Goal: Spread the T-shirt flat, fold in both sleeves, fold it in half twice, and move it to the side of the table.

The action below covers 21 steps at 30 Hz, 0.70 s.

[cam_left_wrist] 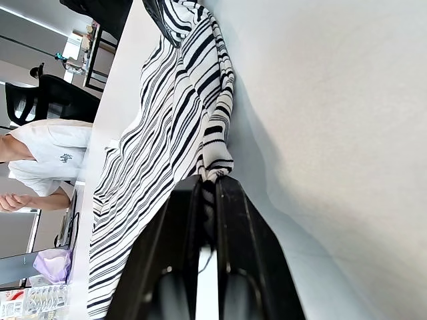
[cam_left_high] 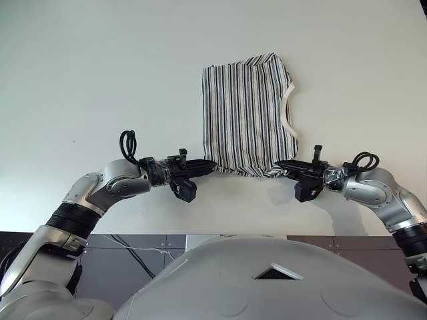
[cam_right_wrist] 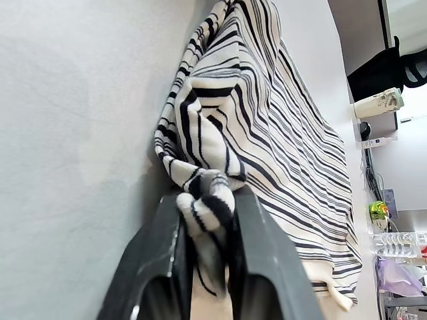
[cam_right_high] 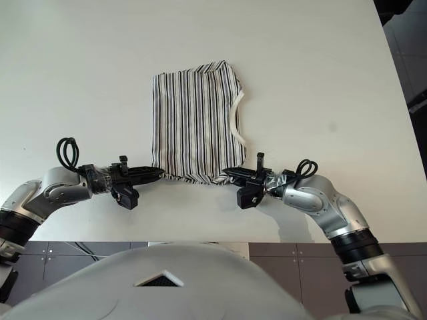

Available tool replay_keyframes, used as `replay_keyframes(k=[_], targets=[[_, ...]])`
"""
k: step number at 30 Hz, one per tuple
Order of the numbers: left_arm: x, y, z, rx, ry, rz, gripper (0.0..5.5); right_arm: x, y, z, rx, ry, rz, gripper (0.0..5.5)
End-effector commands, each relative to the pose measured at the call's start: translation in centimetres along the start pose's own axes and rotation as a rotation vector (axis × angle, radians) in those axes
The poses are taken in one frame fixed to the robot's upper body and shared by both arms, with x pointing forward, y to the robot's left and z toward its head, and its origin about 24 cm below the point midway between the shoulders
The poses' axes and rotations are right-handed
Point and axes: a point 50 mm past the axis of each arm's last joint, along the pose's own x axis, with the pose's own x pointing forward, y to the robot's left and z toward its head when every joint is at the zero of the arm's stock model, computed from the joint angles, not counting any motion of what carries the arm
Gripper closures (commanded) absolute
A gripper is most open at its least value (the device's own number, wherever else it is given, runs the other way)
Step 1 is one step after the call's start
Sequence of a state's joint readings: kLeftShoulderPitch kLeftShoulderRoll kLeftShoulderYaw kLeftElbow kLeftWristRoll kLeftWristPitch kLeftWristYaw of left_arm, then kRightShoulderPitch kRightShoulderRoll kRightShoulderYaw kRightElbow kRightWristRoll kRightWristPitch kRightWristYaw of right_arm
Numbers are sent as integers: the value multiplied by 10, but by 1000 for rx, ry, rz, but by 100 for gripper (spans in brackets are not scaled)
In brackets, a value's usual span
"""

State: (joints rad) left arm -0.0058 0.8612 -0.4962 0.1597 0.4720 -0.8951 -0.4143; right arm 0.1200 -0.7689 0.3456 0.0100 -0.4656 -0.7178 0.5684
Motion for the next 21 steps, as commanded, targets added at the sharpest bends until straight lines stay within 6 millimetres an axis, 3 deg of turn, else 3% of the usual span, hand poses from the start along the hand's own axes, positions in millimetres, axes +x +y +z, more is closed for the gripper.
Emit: replay_keyframes(k=[1, 13, 21], targets=[[-2, -34, -3, -84, 64, -159, 538, -4, -8, -4, -9, 10, 4, 540], [-1, -35, 6, -133, 76, -93, 538, -2, -15, -8, -4, 1, 9, 540], [-13, -37, 21, -216, 87, -1, 539, -7, -24, -4, 58, -30, 2, 540]])
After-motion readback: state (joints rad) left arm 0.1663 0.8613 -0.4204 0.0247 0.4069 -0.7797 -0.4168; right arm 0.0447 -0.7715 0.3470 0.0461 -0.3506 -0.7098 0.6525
